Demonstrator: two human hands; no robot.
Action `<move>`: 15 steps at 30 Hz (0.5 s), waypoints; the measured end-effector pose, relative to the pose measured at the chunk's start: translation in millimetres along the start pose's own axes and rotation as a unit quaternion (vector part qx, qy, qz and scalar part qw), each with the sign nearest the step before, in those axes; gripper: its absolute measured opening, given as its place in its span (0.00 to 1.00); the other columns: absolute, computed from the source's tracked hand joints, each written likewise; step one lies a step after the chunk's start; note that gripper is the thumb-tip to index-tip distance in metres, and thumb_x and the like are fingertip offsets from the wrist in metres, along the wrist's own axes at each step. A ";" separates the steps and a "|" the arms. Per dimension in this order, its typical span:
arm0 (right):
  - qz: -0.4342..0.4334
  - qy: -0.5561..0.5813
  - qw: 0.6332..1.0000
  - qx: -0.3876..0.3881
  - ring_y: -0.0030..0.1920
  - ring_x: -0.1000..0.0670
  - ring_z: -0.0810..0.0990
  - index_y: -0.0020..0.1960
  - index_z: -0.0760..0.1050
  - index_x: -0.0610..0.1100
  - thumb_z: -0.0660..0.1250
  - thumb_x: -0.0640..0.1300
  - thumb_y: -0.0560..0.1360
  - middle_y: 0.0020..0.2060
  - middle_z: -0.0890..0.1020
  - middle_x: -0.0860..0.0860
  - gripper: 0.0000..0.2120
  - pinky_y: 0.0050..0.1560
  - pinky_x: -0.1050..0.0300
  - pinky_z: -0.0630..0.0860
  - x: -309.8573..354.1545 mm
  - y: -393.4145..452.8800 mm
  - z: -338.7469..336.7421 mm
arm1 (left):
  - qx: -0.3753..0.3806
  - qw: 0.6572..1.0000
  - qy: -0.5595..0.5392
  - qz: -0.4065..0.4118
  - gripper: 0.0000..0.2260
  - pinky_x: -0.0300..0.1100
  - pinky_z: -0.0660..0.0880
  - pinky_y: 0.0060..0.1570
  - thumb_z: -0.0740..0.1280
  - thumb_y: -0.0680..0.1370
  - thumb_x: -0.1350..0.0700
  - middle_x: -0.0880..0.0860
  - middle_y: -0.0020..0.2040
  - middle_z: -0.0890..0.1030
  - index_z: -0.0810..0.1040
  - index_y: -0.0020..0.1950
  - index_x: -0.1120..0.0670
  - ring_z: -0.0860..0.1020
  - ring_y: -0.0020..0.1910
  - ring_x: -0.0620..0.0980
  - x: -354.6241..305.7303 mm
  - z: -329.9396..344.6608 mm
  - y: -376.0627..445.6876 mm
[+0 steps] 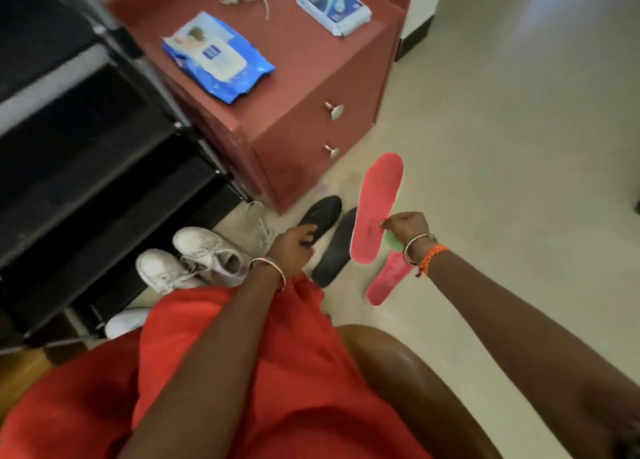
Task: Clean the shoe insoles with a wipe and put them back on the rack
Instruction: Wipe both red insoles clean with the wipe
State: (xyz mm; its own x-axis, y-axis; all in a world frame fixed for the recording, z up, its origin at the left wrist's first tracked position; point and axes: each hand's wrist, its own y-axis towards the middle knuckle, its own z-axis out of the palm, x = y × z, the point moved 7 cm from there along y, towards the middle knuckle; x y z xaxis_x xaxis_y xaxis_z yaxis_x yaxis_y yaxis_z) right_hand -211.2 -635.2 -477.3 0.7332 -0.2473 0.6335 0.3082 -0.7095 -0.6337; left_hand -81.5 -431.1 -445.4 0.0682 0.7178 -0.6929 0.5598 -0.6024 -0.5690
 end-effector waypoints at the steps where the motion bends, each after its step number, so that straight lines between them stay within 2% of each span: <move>1: 0.038 -0.002 0.999 -0.008 0.41 0.47 0.77 0.45 0.81 0.36 0.72 0.39 0.69 0.41 0.80 0.46 0.07 0.42 0.58 0.72 -18.1 13.5 0.7 | 0.006 1.000 0.019 0.002 0.21 0.44 0.72 0.62 0.64 0.75 0.68 0.60 0.62 0.76 0.72 0.67 0.55 0.76 0.58 0.56 6.1 3.1 9.4; 3: 0.099 0.001 0.995 -0.029 0.45 0.45 0.79 0.46 0.78 0.38 0.71 0.40 0.70 0.43 0.80 0.44 0.07 0.47 0.56 0.74 -51.0 34.5 7.0 | 0.011 0.999 0.044 0.010 0.23 0.45 0.71 0.63 0.64 0.75 0.68 0.59 0.63 0.76 0.70 0.69 0.54 0.76 0.59 0.56 13.6 5.6 28.0; 6: 0.166 0.055 0.982 -0.075 0.55 0.43 0.77 0.63 0.71 0.35 0.68 0.36 0.72 0.55 0.78 0.42 0.20 0.56 0.53 0.74 -102.9 61.8 29.7 | 0.008 0.995 0.086 0.047 0.24 0.36 0.69 0.58 0.64 0.76 0.67 0.56 0.62 0.77 0.69 0.71 0.53 0.76 0.58 0.54 12.6 11.3 58.7; 7: 0.194 0.070 0.975 -0.081 0.55 0.43 0.77 0.65 0.71 0.35 0.66 0.35 0.72 0.55 0.78 0.41 0.21 0.57 0.51 0.74 -118.6 65.9 38.4 | 0.004 0.994 0.089 0.060 0.24 0.34 0.68 0.58 0.64 0.76 0.67 0.56 0.62 0.77 0.70 0.71 0.53 0.76 0.58 0.53 11.4 12.7 66.8; 9: 0.252 0.092 0.959 -0.095 0.47 0.44 0.77 0.59 0.74 0.34 0.64 0.34 0.72 0.48 0.78 0.43 0.15 0.50 0.51 0.76 -149.2 75.6 54.1 | 0.017 0.993 0.090 0.080 0.23 0.39 0.69 0.62 0.65 0.76 0.65 0.55 0.63 0.77 0.70 0.70 0.51 0.76 0.60 0.52 12.5 21.9 89.1; 10: 0.277 0.102 0.950 -0.099 0.44 0.45 0.75 0.56 0.74 0.35 0.63 0.33 0.73 0.45 0.76 0.43 0.12 0.45 0.53 0.74 -159.4 77.3 61.9 | 0.029 0.991 0.096 0.091 0.23 0.43 0.70 0.65 0.66 0.76 0.64 0.54 0.63 0.77 0.71 0.70 0.50 0.76 0.62 0.52 15.5 29.0 99.4; 12: 0.299 0.125 0.939 -0.111 0.43 0.47 0.71 0.52 0.71 0.41 0.60 0.33 0.75 0.44 0.73 0.44 0.08 0.41 0.56 0.68 -173.3 81.1 69.1 | 0.044 0.986 0.119 0.107 0.23 0.48 0.70 0.65 0.67 0.76 0.62 0.52 0.65 0.77 0.71 0.70 0.48 0.75 0.63 0.51 18.2 39.5 112.0; 15: 0.289 0.115 0.948 -0.073 0.44 0.46 0.73 0.49 0.73 0.39 0.60 0.37 0.78 0.41 0.75 0.43 0.04 0.40 0.57 0.68 -186.2 95.2 87.5 | 0.063 0.980 0.134 0.131 0.23 0.37 0.67 0.64 0.67 0.76 0.62 0.50 0.66 0.76 0.70 0.70 0.48 0.74 0.64 0.48 16.4 60.0 130.8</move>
State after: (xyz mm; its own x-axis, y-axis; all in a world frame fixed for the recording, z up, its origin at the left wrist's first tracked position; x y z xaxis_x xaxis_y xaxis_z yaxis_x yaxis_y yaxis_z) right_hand -265.3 -599.0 -694.4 0.5971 -0.7480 0.2900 -0.2036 -0.4909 -0.8471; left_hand -56.7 -519.1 -557.7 0.4192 0.5882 -0.6916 0.3882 -0.8048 -0.4491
